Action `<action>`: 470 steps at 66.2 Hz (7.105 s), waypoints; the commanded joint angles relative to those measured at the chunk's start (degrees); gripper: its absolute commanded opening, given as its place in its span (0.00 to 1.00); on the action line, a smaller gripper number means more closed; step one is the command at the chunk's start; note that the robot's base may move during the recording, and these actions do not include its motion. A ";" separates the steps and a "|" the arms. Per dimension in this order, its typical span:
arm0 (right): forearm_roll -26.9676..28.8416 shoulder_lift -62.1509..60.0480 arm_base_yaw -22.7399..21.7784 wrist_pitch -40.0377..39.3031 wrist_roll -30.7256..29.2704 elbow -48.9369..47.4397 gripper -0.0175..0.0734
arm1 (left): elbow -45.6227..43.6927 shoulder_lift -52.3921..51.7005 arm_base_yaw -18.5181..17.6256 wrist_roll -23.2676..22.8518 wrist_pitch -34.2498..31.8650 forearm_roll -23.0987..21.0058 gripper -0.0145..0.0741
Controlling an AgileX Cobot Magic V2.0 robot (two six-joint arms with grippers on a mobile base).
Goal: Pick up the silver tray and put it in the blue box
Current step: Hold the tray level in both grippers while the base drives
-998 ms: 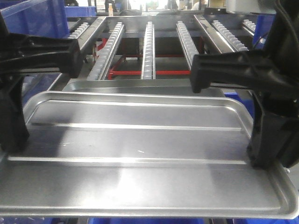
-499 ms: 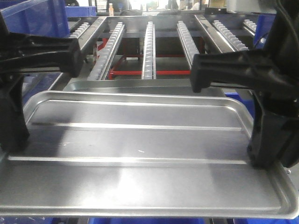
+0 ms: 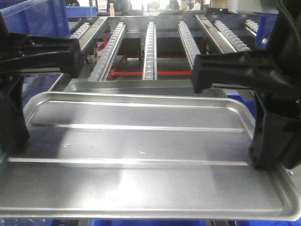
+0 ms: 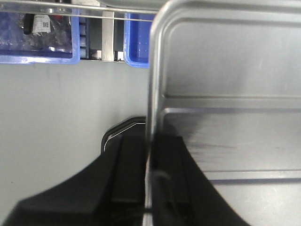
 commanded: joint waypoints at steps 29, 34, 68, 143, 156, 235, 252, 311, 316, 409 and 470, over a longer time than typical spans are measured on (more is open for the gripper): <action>-1.22 -1.59 0.13 -2.36 0.27 -1.57 0.25 | -1.48 -1.64 -0.61 -0.58 -1.53 0.22 0.17; -1.22 -1.59 0.13 -2.36 0.27 -1.57 0.25 | -1.48 -1.64 -0.61 -0.58 -1.53 0.22 0.17; -1.22 -1.59 0.13 -2.36 0.27 -1.57 0.25 | -1.48 -1.51 -0.61 -0.58 -1.53 0.22 0.17; -1.27 -1.59 0.13 -2.36 0.26 -1.57 0.25 | -1.48 -1.51 -0.61 -0.58 -1.53 0.22 0.17; -1.27 -1.59 0.13 -2.36 0.26 -1.57 0.25 | -1.48 -1.51 -0.61 -0.58 -1.53 0.22 0.17; -1.27 -1.59 0.13 -2.36 0.26 -1.57 0.25 | -1.48 -1.51 -0.61 -0.58 -1.53 0.22 0.17; -1.27 -1.59 0.13 -2.36 0.26 -1.57 0.25 | -1.48 -1.51 -0.51 -0.58 -1.53 0.22 0.17; -1.27 -1.59 0.13 -2.36 0.26 -1.57 0.25 | -1.48 -1.51 -0.51 -0.58 -1.53 0.22 0.17; -1.27 -1.59 0.13 -2.36 0.26 -1.57 0.25 | -1.48 -1.51 -0.51 -0.58 -1.53 0.22 0.17; -1.27 -1.59 0.13 -2.22 0.26 -1.57 0.25 | -1.48 -1.51 -0.51 -0.58 -1.53 0.64 0.17; -1.45 -1.59 0.13 -2.11 0.26 -1.57 0.25 | -1.48 -1.51 -0.51 -0.58 -1.64 0.64 0.17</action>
